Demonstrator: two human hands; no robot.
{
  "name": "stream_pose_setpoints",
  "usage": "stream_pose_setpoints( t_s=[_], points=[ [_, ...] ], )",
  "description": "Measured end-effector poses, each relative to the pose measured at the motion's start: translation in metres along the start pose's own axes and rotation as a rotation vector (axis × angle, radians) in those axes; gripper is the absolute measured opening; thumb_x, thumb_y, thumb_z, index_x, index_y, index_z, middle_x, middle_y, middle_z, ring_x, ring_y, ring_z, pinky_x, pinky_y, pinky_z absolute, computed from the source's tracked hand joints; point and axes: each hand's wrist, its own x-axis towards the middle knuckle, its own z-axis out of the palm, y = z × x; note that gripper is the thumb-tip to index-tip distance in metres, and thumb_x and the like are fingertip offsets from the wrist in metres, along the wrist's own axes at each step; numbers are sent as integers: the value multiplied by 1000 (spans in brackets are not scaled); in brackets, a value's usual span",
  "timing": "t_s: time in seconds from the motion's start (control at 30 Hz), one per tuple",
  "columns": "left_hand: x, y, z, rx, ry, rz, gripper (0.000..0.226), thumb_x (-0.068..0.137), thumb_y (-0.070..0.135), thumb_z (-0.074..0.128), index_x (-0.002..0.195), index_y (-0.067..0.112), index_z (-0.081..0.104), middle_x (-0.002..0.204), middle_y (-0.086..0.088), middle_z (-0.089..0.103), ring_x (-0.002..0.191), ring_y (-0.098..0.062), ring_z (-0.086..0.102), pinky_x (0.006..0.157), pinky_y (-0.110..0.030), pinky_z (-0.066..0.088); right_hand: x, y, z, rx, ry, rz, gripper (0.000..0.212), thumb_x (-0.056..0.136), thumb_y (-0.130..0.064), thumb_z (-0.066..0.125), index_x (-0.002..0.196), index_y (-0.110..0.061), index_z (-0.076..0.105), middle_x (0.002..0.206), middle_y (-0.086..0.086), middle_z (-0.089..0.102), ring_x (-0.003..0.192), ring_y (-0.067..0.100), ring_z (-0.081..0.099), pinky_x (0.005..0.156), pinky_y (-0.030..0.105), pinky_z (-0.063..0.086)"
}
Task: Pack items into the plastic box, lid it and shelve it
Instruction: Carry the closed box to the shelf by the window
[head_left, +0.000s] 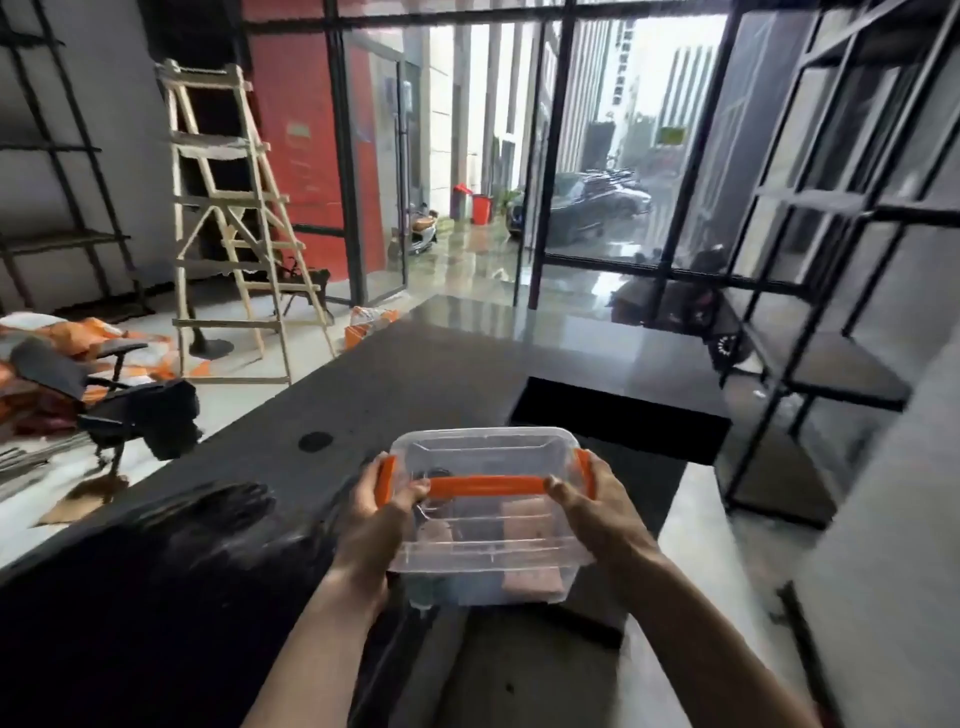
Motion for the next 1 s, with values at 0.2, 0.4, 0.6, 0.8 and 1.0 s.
stream_pose_setpoints(
  t_s=[0.2,0.4,0.6,0.8,1.0],
  points=[
    [-32,-40,121,79,-232,6,68,90,20,69,151,22,39,142,-2,54,120,-19,57,86,-29,50,-42,77,-106,52,221,96,66,95,-36,61,152,-25,30,142,2,50,111,18,53,69,22,45],
    [-82,-122,227,138,-384,-15,65,90,18,69,149,20,42,135,-6,59,115,-23,60,80,-31,56,-79,183,-194,107,352,206,67,95,-35,61,152,-26,28,141,7,52,119,30,57,95,46,53],
    [-141,-231,318,158,-465,-35,64,88,13,71,146,13,45,134,-10,61,110,-21,61,74,-23,54,-108,312,-264,153,386,266,65,95,-33,60,152,-27,29,136,9,55,114,31,60,97,50,53],
    [-198,-281,384,150,-487,-112,58,90,10,69,144,14,48,117,-4,67,92,-18,68,58,-23,54,-142,379,-324,199,418,323,63,92,-37,62,149,-29,35,135,7,57,116,31,60,99,52,52],
    [-210,-285,421,142,-531,-104,70,89,18,71,151,20,38,138,-10,57,106,-23,62,67,-28,53,-142,398,-361,234,436,328,67,94,-35,61,152,-30,28,130,3,54,115,30,59,98,49,53]
  ],
)
